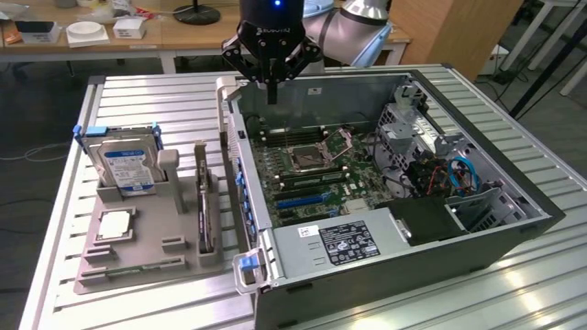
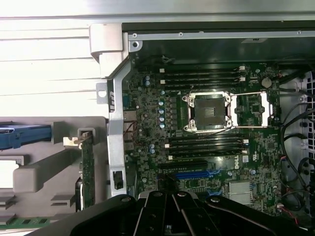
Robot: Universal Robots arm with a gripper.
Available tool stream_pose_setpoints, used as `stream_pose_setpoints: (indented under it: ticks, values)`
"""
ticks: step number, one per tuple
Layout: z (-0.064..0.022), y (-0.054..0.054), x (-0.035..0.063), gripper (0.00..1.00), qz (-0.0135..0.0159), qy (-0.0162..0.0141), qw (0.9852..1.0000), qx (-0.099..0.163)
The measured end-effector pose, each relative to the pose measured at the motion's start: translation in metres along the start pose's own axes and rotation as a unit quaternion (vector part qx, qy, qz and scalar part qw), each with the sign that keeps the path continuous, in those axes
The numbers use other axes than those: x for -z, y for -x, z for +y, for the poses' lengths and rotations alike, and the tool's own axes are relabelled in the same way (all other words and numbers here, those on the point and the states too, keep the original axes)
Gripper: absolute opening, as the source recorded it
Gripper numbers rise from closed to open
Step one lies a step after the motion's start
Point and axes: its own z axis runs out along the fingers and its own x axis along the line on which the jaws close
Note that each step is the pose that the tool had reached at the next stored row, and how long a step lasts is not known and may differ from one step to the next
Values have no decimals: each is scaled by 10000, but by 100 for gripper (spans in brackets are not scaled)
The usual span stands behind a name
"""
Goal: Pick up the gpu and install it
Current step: 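Reach for the gpu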
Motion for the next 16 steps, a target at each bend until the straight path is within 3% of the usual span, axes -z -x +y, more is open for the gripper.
stream_pose_setpoints:
  ticks: [16]
  values:
    - [-7,-90,6,11,-3,0,10000,-2]
